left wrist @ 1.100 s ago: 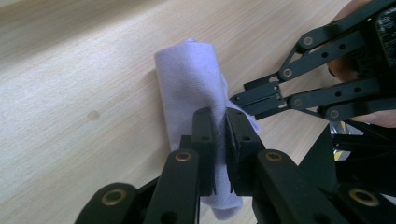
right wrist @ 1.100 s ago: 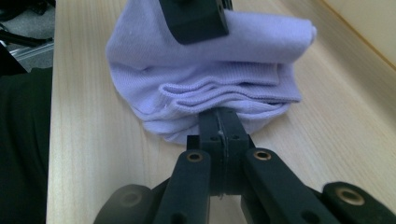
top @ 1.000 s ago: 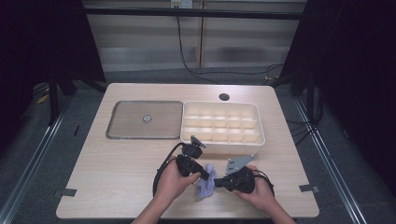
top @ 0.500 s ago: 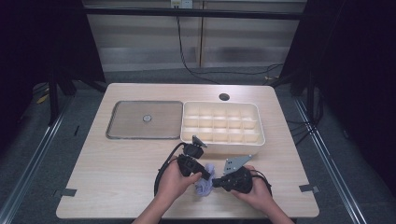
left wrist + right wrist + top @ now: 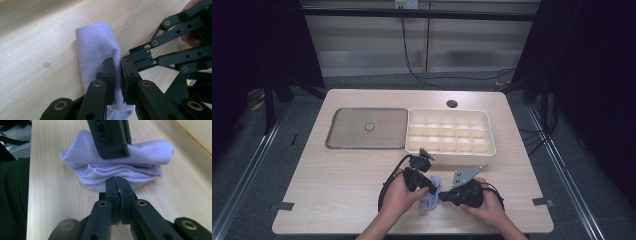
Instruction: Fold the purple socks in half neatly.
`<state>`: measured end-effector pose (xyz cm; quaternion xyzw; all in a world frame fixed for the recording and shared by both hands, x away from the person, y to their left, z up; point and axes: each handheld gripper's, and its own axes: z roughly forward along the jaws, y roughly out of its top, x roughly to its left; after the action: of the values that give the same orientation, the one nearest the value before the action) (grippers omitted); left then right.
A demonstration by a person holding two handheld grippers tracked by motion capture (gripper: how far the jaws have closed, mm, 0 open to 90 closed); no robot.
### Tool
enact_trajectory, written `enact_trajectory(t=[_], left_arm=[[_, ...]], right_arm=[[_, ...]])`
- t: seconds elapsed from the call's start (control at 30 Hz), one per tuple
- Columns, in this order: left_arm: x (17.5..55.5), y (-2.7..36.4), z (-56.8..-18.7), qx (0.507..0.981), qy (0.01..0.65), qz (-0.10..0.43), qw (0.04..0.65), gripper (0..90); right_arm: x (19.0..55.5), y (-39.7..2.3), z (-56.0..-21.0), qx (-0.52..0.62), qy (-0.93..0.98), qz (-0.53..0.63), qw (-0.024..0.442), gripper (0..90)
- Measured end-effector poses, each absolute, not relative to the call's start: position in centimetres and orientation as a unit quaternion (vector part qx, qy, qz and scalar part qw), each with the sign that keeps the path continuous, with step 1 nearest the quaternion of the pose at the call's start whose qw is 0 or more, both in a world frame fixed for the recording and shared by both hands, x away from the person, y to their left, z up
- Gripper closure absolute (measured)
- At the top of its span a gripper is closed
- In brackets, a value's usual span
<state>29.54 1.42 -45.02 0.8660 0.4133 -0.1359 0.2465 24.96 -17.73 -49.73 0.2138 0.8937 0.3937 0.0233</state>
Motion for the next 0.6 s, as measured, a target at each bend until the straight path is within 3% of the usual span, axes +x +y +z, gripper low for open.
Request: enact_trajectory(t=[0.6], left_arm=[[29.6,1.9,-44.6,0.863,0.414,-0.137,0.256,81.9]], right_arm=[[25.0,-16.8,-50.1,0.215,0.895,0.389,0.023,89.2]])
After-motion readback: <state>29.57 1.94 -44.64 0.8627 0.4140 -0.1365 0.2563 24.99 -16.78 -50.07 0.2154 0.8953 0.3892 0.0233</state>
